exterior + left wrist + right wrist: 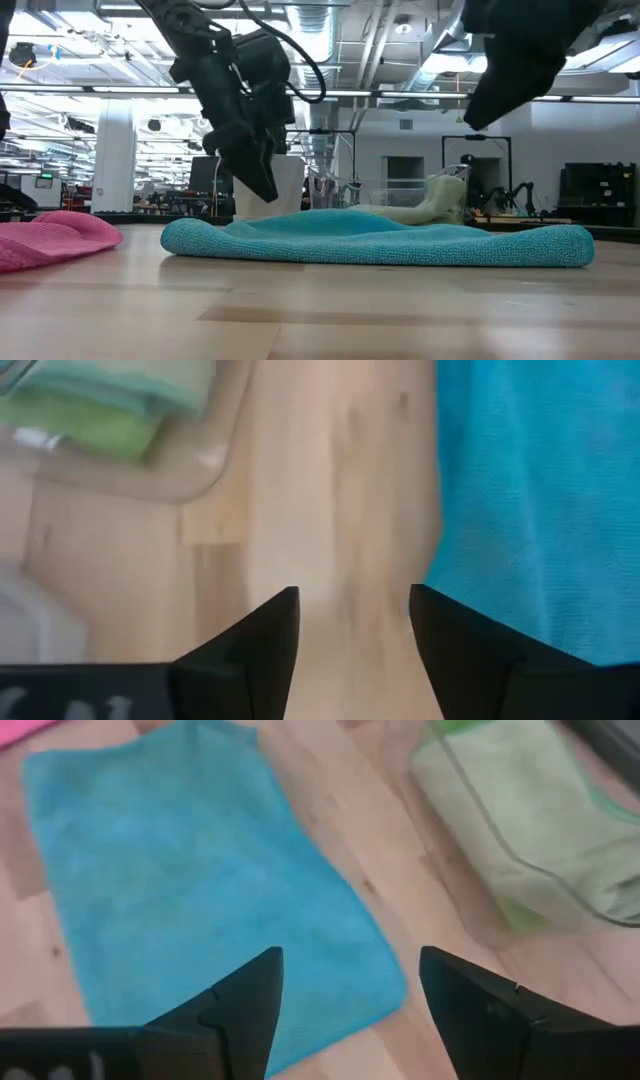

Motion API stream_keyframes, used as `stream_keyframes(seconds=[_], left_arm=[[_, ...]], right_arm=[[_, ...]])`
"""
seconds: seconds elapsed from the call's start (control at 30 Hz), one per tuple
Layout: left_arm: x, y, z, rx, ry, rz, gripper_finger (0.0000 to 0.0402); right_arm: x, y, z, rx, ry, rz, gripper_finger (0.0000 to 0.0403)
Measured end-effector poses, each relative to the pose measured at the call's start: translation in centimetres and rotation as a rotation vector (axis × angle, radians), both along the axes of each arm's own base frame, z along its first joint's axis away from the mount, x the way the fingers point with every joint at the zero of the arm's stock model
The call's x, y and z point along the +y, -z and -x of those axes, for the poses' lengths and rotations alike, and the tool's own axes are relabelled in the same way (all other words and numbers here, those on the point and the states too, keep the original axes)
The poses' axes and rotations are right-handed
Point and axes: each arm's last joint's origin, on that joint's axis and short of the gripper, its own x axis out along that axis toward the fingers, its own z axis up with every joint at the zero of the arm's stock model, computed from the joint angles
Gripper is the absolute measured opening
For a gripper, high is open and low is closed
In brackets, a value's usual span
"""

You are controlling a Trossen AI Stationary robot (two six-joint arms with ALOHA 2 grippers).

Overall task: Fold microfiber towels
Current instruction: Fold the blue towel on the table

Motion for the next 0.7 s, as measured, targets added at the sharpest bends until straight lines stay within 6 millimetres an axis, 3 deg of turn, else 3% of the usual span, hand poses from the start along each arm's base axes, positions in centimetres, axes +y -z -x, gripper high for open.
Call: stream_keyframes(seconds=[0.2,0.7], left_arm=[[-0.3,1.2,0.4,-0.031,0.033,0.016,0.0188],[-2.1,2.3,0.7,-0.038,0.099,-0.024,0.0187]], right_arm=[[-1.0,-0.1,-0.2,0.004,0.033,0.007,0.026],[-1.0,0.0,-0.3,0.014,0.021,0.013,0.026]])
